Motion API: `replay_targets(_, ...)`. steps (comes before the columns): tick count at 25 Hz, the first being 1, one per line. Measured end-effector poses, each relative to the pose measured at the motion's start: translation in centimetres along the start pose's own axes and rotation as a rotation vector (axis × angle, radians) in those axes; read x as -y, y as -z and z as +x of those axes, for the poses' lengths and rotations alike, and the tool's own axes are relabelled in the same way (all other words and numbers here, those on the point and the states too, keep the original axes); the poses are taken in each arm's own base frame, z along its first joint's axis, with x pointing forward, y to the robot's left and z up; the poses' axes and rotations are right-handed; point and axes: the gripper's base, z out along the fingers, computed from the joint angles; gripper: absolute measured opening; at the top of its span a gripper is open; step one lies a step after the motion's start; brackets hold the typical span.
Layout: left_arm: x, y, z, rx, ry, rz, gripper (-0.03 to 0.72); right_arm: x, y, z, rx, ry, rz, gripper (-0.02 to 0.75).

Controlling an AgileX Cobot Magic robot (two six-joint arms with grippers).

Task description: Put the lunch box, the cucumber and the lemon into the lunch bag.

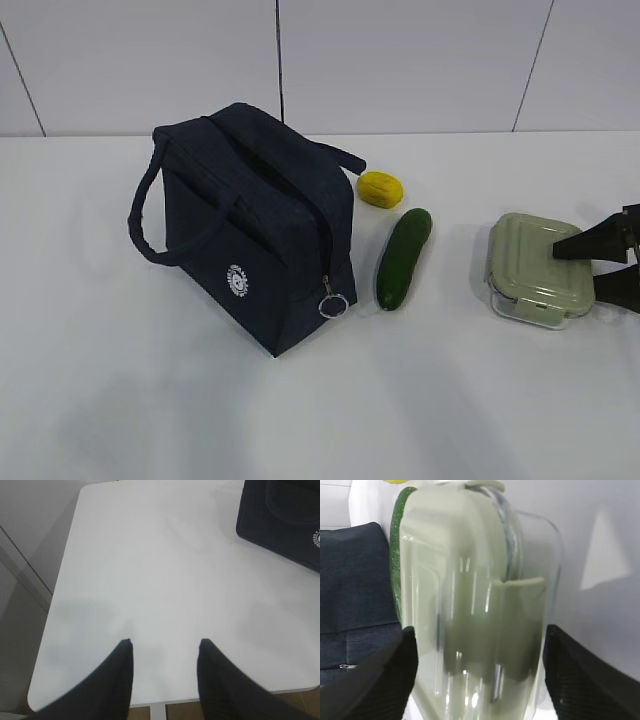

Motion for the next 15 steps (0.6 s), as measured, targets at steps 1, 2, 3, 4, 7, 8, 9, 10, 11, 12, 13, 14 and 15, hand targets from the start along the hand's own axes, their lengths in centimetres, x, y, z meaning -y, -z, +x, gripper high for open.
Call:
replay_targets(1,0.0,0.0,0.0,0.0,0.0,0.0,0.309,0.0,0.0,0.0,0.0,0.0,0.0,0.572)
replay_targets(2,0.0,0.0,0.0,0.0,0.0,0.0,0.309,0.0,0.0,0.0,0.0,-0.002,0.0,0.555)
replay_targets(3,0.0,0.0,0.0,0.0,0.0,0.0,0.309,0.0,0.0,0.0,0.0,-0.002,0.0,0.539)
replay_targets(4,0.0,0.0,0.0,0.0,0.0,0.0,0.309,0.0,0.0,0.0,0.0,-0.002,0.0,0.519)
replay_targets(7,0.0,0.0,0.0,0.0,0.0,0.0,0.309,0.0,0.0,0.0,0.0,-0.004,0.0,0.467)
replay_targets(8,0.0,0.0,0.0,0.0,0.0,0.0,0.309,0.01,0.0,-0.01,0.001,-0.004,0.002,0.454)
replay_targets(9,0.0,0.0,0.0,0.0,0.0,0.0,0.309,0.02,0.0,-0.01,0.001,-0.004,0.002,0.445)
replay_targets(10,0.0,0.0,0.0,0.0,0.0,0.0,0.309,0.02,0.0,-0.01,0.001,-0.004,0.002,0.439)
replay_targets(11,0.0,0.0,0.0,0.0,0.0,0.0,0.309,0.02,0.0,-0.01,0.001,-0.004,0.002,0.435)
replay_targets(12,0.0,0.0,0.0,0.0,0.0,0.0,0.309,0.03,0.0,-0.02,0.002,-0.004,0.004,0.432)
replay_targets(13,0.0,0.0,0.0,0.0,0.0,0.0,0.309,0.03,0.0,-0.02,0.002,-0.004,0.004,0.43)
replay_targets(14,0.0,0.0,0.0,0.0,0.0,0.0,0.309,0.03,0.0,-0.02,0.002,-0.004,0.004,0.428)
replay_targets(15,0.0,0.0,0.0,0.0,0.0,0.0,0.309,0.03,0.0,-0.02,0.002,-0.004,0.004,0.423)
